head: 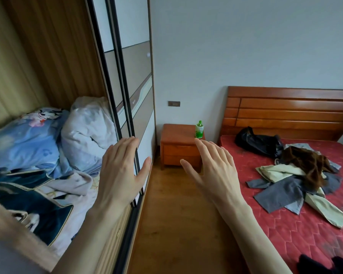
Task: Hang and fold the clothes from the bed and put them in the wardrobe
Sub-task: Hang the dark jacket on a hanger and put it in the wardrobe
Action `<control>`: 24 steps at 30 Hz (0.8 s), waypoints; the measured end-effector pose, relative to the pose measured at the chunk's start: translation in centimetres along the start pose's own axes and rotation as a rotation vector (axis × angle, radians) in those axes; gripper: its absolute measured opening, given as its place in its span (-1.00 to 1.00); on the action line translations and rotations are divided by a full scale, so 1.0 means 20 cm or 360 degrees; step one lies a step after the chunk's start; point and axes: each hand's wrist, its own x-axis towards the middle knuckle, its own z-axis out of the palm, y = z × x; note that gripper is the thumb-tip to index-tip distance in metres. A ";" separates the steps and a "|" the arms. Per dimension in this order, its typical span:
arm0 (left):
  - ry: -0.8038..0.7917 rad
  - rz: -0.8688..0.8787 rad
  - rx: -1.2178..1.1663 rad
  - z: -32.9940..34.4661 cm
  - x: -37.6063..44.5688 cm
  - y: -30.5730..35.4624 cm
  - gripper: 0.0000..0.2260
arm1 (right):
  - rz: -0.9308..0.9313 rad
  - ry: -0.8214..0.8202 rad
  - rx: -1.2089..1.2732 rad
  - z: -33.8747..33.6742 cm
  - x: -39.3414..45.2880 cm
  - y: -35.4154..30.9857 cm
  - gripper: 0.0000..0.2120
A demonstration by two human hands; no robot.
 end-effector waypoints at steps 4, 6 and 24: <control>-0.0005 -0.0023 0.0025 0.12 0.17 -0.07 -0.50 | -0.0010 -0.0030 0.0039 0.14 0.18 0.03 -0.30; -0.0002 -0.0028 0.0039 0.20 0.26 -0.09 -0.48 | -0.0030 -0.0031 0.0061 0.22 0.29 0.06 -0.30; 0.0241 -0.0366 0.0442 0.59 1.18 -0.31 -0.50 | -0.0554 -0.0137 0.0384 0.73 1.67 0.31 -0.25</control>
